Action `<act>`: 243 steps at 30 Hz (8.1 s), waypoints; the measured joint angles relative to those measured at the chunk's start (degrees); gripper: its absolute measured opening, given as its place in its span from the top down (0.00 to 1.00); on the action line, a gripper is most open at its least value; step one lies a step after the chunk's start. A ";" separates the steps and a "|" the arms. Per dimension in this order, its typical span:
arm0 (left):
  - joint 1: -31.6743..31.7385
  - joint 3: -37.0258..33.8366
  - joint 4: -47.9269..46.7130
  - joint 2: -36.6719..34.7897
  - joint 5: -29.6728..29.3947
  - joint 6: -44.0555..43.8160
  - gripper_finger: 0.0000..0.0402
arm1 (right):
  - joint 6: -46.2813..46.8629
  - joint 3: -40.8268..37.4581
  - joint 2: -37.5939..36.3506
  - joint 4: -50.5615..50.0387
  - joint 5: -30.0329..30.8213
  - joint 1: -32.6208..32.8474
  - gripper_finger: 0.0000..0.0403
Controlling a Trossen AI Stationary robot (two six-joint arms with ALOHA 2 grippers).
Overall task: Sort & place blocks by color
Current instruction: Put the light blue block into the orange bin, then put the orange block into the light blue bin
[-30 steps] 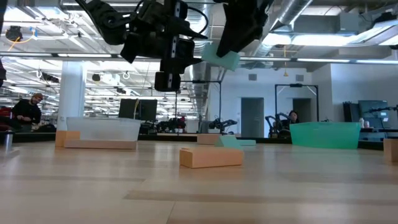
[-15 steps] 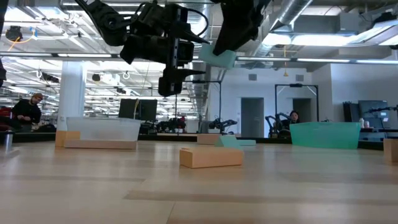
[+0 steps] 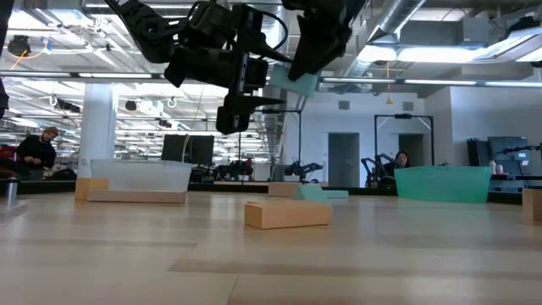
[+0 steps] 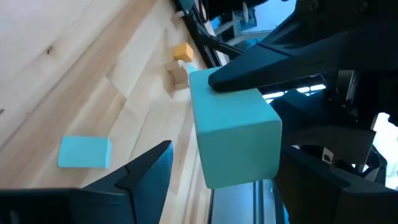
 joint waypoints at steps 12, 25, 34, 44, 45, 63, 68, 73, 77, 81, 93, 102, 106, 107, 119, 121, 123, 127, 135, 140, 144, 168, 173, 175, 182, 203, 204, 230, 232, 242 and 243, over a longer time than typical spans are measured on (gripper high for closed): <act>0.42 -0.03 3.75 0.00 -3.92 -1.62 0.48 | -0.08 0.02 0.02 0.40 -1.48 1.26 0.68; 0.21 -0.02 2.87 -0.02 -3.24 -0.82 0.53 | -0.04 0.00 0.02 1.28 -1.29 0.68 0.64; 0.21 0.00 2.21 -0.02 -0.87 1.30 0.74 | -0.21 0.00 0.02 1.96 -1.25 0.34 0.52; 4.02 -0.04 -6.83 -4.53 1.69 8.70 0.74 | 3.23 0.00 -4.38 -4.61 -1.49 0.49 0.51; 4.25 -0.04 -8.96 -5.65 0.92 10.56 0.74 | 4.69 0.00 -5.22 -6.19 -1.48 0.49 0.52; -12.10 -0.07 -56.92 -25.63 -15.23 30.01 0.73 | 20.55 0.00 -10.16 -20.93 -1.55 3.20 0.61; -24.84 -0.07 -59.16 -28.69 -19.04 20.54 0.70 | 15.42 0.00 -8.51 -22.33 -4.58 3.59 0.63; -40.40 -0.07 -56.15 -31.10 -22.85 3.61 0.73 | 16.09 -1.65 -8.67 -22.26 -6.08 8.19 0.66; -54.03 -0.02 -58.72 -31.18 -32.63 -12.20 0.72 | 16.31 -3.76 -8.89 -20.72 -4.00 12.95 0.68; -64.32 -0.02 -63.02 -29.59 -40.79 -24.82 0.70 | 16.68 -6.70 -8.79 -14.90 -3.20 16.08 0.69; -69.55 -0.02 -78.21 -26.93 -31.81 -32.03 0.71 | 20.23 -9.22 -8.79 -5.40 -3.12 16.75 0.70; -69.41 -1.51 -76.04 -26.97 -34.25 -27.53 0.55 | 20.36 -9.22 -8.79 -2.80 -3.17 12.79 0.70; -69.40 -1.51 -76.07 -26.99 -29.90 -27.29 0.48 | 20.36 -9.22 -8.79 -2.88 -4.50 11.86 0.70; -69.40 -1.51 -76.08 -26.99 -28.88 -27.43 0.47 | 20.36 -9.22 -8.79 -2.89 -4.52 11.65 0.70; -65.16 9.16 -74.50 -27.21 -50.62 -18.41 0.49 | 18.37 -9.22 -8.79 -3.11 -4.71 11.62 0.70; -63.10 9.66 -71.28 -27.21 -60.62 -13.55 0.50 | 16.82 -9.22 -8.79 -3.11 -4.71 11.62 0.70; -60.56 9.66 -67.97 -27.12 -67.63 -8.62 0.51 | 16.29 -9.22 -8.79 -3.11 -4.72 11.62 0.70; -53.45 9.68 -63.78 -25.33 -71.26 -0.55 0.54 | 15.72 -9.22 -8.79 -3.47 -4.72 11.62 0.70; -41.03 9.64 -60.59 -22.51 -67.63 19.38 0.58 | 16.58 -9.20 -8.79 -10.41 -4.72 11.23 0.70; -32.50 9.64 -58.73 -23.63 -61.13 36.66 0.60 | 28.22 -10.14 -8.81 -17.88 -4.67 7.35 0.70; -23.18 9.64 -56.36 -24.46 -50.60 49.37 0.62 | 30.70 -11.30 -8.76 -18.36 -4.47 3.30 0.68; -2.54 -0.60 -37.77 -24.04 -23.38 51.71 0.68 | 26.00 -12.10 -8.90 -35.78 -26.18 -9.45 0.37; -2.51 -1.55 -31.75 -24.02 -24.29 51.77 0.68 | 29.24 -20.98 -10.64 -28.25 -33.75 -6.39 0.37; -2.52 -1.60 -30.94 -24.02 -24.29 51.82 0.68 | 32.01 -25.26 -11.55 -24.71 -34.64 -5.08 0.37; -2.48 -1.62 -25.07 -24.32 -22.65 51.76 0.68 | 46.58 -30.44 -16.01 -20.44 -31.67 1.07 0.37; -2.48 -1.60 -21.30 -24.36 -22.73 50.16 0.68 | 76.16 -36.96 -19.30 -19.20 -33.49 14.08 0.37; -2.48 -1.60 -21.55 -24.35 -22.71 50.16 0.68 | 76.87 -36.97 -19.30 -19.99 -33.07 14.50 0.37; -2.67 -1.60 -24.56 -24.35 -21.25 48.82 0.68 | 79.77 -53.42 -20.74 1.24 -32.37 15.34 0.38; -2.67 -1.60 -24.58 -24.35 -21.27 48.83 0.68 | 79.78 -53.42 -20.72 1.34 -32.42 15.34 0.41; -2.67 -1.60 -24.56 -24.35 -21.75 49.07 0.68 | 76.31 -48.70 -20.47 -2.80 -34.44 13.10 0.69; -2.67 -1.60 -24.56 -24.35 -21.75 49.07 0.68 | 74.73 -47.37 -20.48 -3.87 -33.86 12.10 0.69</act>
